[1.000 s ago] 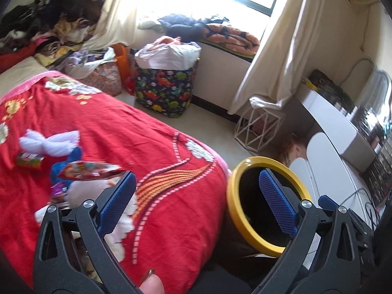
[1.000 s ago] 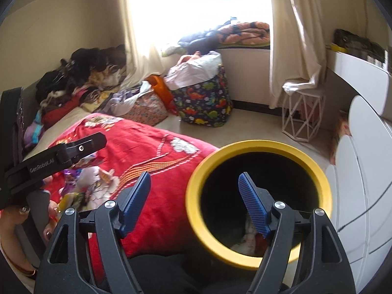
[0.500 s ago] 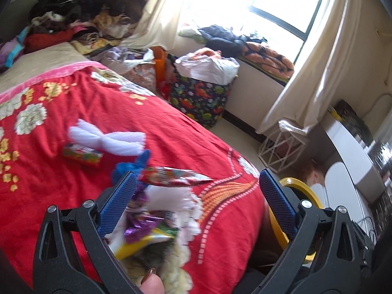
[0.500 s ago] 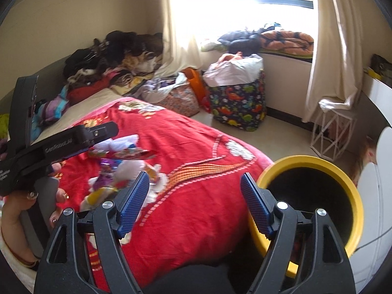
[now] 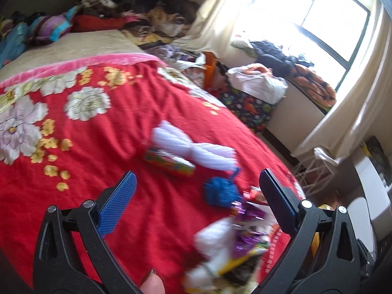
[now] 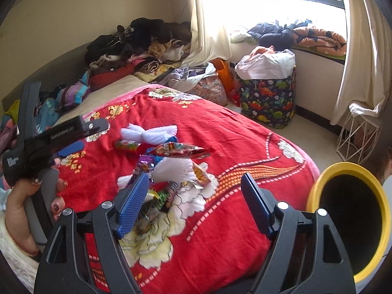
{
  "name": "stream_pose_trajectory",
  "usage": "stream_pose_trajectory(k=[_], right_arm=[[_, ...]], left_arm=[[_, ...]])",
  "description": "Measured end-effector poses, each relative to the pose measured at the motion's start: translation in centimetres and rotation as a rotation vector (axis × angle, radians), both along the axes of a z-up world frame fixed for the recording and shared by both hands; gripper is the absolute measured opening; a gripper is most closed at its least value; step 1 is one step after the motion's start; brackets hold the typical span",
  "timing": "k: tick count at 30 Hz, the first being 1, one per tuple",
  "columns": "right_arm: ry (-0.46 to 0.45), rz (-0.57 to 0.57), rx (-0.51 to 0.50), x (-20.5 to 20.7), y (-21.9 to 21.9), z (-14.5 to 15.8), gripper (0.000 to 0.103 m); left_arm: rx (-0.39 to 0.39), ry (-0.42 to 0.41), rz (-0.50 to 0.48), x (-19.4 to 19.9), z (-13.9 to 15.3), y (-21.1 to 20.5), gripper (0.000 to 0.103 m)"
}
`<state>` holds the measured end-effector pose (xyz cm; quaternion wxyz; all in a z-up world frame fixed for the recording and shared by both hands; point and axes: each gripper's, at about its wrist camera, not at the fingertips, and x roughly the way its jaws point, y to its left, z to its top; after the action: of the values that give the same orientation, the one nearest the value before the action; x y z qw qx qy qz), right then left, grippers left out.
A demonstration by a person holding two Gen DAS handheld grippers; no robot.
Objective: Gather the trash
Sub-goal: 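Grasp the white mesh scrubber with the left tool while the right tool grasps a red snack wrapper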
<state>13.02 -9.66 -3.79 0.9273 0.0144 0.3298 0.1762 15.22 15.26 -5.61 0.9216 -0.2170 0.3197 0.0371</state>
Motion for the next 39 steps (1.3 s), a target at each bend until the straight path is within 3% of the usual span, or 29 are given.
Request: stream_pose_trajectory(k=[5,13,19,22,25,27,29,31,39], right_arm=[[0.06,-0.049,0.071,3.0,-0.4,-0.8,0.075],[0.135,-0.104,0.148,6.7,-0.6,-2.2,0.075],[0.224,-0.115,0.225,8.9,-0.9,-3.8,0.072],[0.29,-0.111,0.287,10.0,-1.1,-4.8,0.062],[0.346,-0.074,0.343,10.6,-0.8,-5.8,0.043],[0.354,-0.047,0.364,10.4,-0.6,-5.8,0.024],[0.326,-0.024,0.363,9.8,-0.4,-5.5,0.015],[0.296,-0.018,0.346,9.4,-0.4,-5.0,0.013],[0.186,-0.02,0.27,7.1,-1.0,-3.4,0.011]], left_arm=[[-0.016,0.033,0.039,1.8,-1.2,2.4,0.092],[0.037,0.079,-0.004,7.9,-2.2,2.7,0.091],[0.009,0.144,-0.013,11.9,-4.1,4.0,0.085],[-0.022,0.184,-0.005,13.1,-5.5,4.5,0.082],[-0.044,0.213,-0.011,13.7,-6.7,4.6,0.077],[-0.073,0.221,-0.019,13.8,-7.3,4.6,0.071],[-0.088,0.221,-0.025,13.7,-7.4,4.4,0.062],[-0.088,0.217,-0.041,13.7,-7.3,4.0,0.047],[-0.049,0.177,-0.109,12.3,-5.9,1.9,0.032]])
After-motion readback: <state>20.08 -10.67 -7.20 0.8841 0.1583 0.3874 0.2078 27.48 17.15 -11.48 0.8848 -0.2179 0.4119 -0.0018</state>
